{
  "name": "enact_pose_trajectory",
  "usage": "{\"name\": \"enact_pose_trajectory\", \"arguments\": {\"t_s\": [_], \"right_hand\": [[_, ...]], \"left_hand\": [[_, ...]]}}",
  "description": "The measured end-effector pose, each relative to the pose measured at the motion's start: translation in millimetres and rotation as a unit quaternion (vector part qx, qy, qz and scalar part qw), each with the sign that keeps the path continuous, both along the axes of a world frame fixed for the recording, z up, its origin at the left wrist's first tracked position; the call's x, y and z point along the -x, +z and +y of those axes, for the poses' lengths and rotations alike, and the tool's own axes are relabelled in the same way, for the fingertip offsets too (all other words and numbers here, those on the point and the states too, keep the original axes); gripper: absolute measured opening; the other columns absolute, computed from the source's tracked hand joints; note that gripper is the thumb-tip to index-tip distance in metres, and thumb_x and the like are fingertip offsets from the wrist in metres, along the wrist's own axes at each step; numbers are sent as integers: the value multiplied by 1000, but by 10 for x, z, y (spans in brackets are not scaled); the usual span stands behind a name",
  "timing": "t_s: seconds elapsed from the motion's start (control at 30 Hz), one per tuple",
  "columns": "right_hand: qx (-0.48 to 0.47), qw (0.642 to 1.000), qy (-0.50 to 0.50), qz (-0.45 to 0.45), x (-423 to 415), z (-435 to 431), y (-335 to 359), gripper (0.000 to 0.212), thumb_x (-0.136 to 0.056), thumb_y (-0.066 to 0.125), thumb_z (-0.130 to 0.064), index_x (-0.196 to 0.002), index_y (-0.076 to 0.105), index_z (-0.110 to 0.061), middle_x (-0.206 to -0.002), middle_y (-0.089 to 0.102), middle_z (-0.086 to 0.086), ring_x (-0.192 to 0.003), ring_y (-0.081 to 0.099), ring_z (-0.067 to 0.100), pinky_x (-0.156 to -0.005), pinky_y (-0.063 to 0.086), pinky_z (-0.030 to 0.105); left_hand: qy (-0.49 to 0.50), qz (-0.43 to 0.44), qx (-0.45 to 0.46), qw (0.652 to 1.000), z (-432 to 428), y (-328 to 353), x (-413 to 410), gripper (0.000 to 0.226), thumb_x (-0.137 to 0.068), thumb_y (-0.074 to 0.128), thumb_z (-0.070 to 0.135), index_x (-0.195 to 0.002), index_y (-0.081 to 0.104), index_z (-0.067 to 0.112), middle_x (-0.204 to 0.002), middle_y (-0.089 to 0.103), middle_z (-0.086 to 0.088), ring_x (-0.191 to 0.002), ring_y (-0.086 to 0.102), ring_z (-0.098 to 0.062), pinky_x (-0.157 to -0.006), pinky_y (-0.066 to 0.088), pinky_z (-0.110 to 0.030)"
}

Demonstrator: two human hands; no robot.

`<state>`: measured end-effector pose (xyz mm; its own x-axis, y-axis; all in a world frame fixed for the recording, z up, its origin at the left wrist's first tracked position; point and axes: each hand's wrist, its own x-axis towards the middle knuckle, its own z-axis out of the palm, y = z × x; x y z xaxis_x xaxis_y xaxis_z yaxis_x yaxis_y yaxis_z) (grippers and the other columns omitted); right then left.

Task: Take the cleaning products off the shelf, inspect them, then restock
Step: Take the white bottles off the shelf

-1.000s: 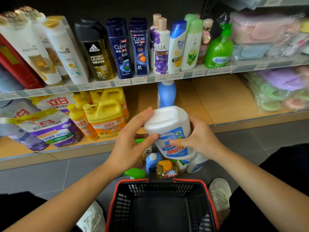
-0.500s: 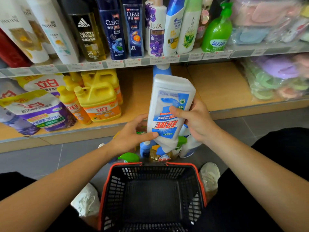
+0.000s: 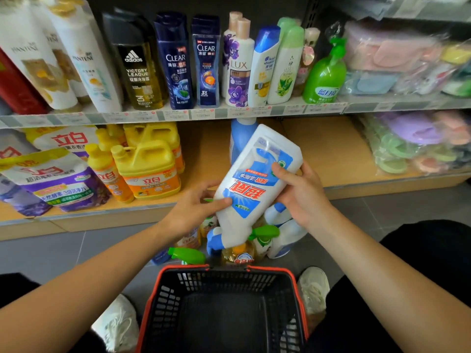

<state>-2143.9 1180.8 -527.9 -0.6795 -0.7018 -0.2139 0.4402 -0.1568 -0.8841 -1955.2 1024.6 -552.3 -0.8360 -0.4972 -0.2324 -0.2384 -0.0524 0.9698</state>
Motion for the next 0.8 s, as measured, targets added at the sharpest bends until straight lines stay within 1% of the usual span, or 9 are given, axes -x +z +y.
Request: {"name": "enact_pose_trajectory", "arguments": {"t_s": [0.07,0.13,0.23,0.33,0.43,0.53,0.6,0.7,0.8], "right_hand": [[-3,999,-40,8,43,14,-9,75,-78,83,-7,-141,48,-22,-123,70,11,-110,70,35,-83,57,60],[-8,997,-78,4,105,33,-26,84,-79,82,-5,-148,39,-29,-122,71,7,-107,72,33,-81,57,62],[-30,994,-109,-3,168,75,-51,76,-84,78,-6,-146,41,-32,-120,72,3,-105,73,30,-80,58,62],[-50,990,-127,-20,201,169,-85,57,-87,75,-7,-134,53,-29,-117,73,4,-102,73,30,-78,59,61],[-60,986,-150,-51,250,327,-124,49,-88,75,-9,-130,57,-27,-118,73,7,-102,73,31,-80,58,64],[-76,980,-173,-58,333,544,-147,48,-89,75,-13,-131,57,-27,-116,74,8,-100,74,32,-77,59,60],[-96,975,-193,-60,386,710,-166,47,-89,76,-17,-131,55,-25,-115,74,10,-97,75,31,-70,61,51],[-139,960,-223,-100,415,987,-283,54,-86,79,-23,-132,51,-15,-120,69,19,-97,74,34,-66,61,42],[-182,948,-213,-149,417,1254,-455,60,-85,79,-30,-133,51,-7,-116,68,27,-90,75,38,-62,62,39]], "left_hand": [[-78,-55,50,994,-4,-126,-57,50,-81,84,32,-126,64,24,-111,74,3,-98,71,-8,-80,58,-26],[-172,-123,89,973,35,-258,-123,51,-82,83,37,-128,64,24,-111,70,13,-89,68,4,-76,53,-16],[-207,-130,133,961,67,-360,-152,49,-82,83,36,-124,58,33,-114,60,22,-95,61,14,-74,49,-8],[-205,-114,159,959,90,-402,-75,53,-80,86,33,-123,57,26,-117,62,11,-107,61,-2,-87,52,-18],[-198,-106,148,963,181,-404,44,46,-82,84,18,-118,56,15,-116,64,-3,-109,62,-19,-96,54,-34],[-168,-58,93,980,254,-310,173,37,-82,80,3,-113,60,5,-107,68,-13,-94,66,-18,-85,57,-30],[-140,-15,59,988,289,-197,266,35,-85,75,-2,-117,61,-2,-105,69,-16,-90,66,-17,-84,57,-30],[-116,39,51,991,347,-23,404,34,-90,71,2,-122,62,-1,-102,70,-23,-87,61,-27,-85,53,-42],[-138,68,67,986,436,94,539,30,-90,71,7,-119,64,3,-97,68,-27,-83,62,-27,-78,51,-41]]}}
